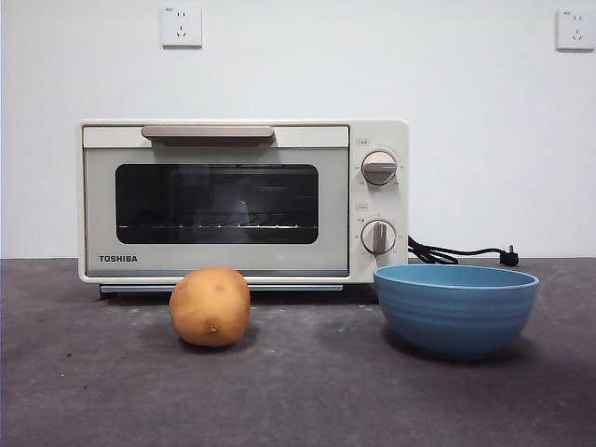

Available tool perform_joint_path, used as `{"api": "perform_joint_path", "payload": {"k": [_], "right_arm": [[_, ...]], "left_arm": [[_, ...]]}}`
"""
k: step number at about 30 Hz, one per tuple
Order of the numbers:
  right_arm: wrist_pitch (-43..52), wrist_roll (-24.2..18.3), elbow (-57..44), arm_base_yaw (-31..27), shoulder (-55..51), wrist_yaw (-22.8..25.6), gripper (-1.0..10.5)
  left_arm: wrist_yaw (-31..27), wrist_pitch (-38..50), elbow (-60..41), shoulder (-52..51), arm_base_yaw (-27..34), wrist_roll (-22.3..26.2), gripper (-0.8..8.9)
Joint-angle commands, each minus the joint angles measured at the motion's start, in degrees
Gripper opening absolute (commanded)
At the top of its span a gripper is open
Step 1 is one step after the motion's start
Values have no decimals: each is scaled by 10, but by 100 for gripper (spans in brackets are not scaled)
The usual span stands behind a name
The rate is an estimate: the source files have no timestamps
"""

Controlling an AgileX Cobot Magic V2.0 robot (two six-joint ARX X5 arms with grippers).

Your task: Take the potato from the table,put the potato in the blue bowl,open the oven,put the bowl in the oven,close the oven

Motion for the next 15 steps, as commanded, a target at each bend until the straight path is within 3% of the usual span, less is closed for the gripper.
{"api": "perform_joint_path", "payload": {"k": [1, 6, 10, 15], "right_arm": [[3, 67, -5, 1, -1, 0, 1], [4, 145, 7, 1, -1, -17, -11], [3, 170, 42, 1, 0, -47, -12], [-30, 204, 116, 2, 31, -47, -12]], "left_arm": [[6, 2, -6, -1, 1, -31, -5], [68, -11, 11, -1, 1, -45, -8], [78, -55, 61, 0, 1, -59, -8], [94, -95, 139, 15, 1, -73, -8]]}}
